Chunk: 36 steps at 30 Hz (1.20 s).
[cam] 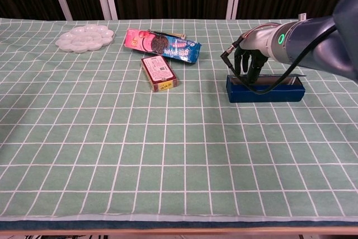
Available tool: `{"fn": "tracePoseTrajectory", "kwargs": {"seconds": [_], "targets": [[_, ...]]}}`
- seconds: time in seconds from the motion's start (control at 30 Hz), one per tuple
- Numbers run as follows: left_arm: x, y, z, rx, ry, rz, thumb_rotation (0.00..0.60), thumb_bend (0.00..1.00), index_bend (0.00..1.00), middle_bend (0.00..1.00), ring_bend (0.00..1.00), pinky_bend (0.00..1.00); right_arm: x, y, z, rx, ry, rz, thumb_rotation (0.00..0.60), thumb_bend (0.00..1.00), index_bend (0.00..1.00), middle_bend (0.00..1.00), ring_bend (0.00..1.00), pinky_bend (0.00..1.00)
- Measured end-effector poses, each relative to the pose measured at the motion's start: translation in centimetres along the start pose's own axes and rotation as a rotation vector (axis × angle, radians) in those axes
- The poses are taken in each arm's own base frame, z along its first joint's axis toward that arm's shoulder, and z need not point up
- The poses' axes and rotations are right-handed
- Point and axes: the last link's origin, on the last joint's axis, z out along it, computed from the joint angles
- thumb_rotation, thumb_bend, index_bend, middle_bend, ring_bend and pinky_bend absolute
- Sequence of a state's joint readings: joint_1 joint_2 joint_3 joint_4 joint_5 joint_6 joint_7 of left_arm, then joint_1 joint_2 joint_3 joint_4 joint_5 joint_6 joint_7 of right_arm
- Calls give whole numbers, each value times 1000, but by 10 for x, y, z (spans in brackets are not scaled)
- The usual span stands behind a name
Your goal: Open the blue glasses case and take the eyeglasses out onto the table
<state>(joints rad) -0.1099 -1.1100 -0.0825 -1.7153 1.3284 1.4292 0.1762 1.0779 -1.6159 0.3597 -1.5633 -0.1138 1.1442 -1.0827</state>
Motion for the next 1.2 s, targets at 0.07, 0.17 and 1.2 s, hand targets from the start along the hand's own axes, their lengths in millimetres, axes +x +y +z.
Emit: {"fn": "tracePoseTrajectory", "kwargs": {"seconds": [0.07,0.17,1.2], "targets": [[0,0,0,1,0,0,600,296,53,0,0,0,0,0,1,-1,-2,-2,600,539,382,302,91,214],[0,0,0,1,0,-1,600,296,53,0,0,0,1,0,3,-2,-4,-1,600,540,383,304,91,214],[0,-1,0,5,2,1,600,296,53,0,0,0,7,6,18,-3,36,-37,600,319,345,220,52,202]]}}
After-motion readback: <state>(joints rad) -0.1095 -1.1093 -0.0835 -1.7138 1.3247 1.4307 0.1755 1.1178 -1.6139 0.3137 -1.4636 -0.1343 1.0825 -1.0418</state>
